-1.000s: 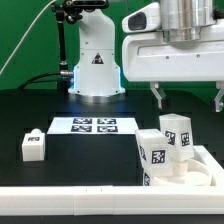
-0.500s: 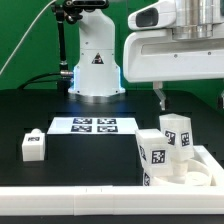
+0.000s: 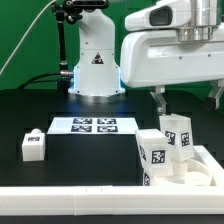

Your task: Assemble stool

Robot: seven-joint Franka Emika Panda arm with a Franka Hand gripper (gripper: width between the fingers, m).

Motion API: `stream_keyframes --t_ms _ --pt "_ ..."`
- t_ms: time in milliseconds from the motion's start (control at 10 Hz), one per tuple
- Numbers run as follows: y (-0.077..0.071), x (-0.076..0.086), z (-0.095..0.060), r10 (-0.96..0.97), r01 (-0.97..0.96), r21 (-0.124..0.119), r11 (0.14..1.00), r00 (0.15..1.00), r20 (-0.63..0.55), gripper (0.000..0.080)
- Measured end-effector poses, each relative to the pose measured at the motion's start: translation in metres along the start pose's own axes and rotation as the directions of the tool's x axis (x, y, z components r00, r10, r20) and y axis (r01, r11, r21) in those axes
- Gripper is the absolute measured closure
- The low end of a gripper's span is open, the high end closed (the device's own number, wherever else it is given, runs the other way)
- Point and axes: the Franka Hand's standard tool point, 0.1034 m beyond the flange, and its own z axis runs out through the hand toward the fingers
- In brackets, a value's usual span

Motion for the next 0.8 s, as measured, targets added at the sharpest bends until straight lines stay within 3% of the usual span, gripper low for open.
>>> stream_keyframes --t_ms 300,800 --pt "0.003 -0.003 0.007 -0.243 0.244 -0.023 0.970 0.970 0.012 0.0150" --pt "0.003 -0.012 0.019 -0.244 0.245 -0.028 0.969 0.970 0.019 0.0150"
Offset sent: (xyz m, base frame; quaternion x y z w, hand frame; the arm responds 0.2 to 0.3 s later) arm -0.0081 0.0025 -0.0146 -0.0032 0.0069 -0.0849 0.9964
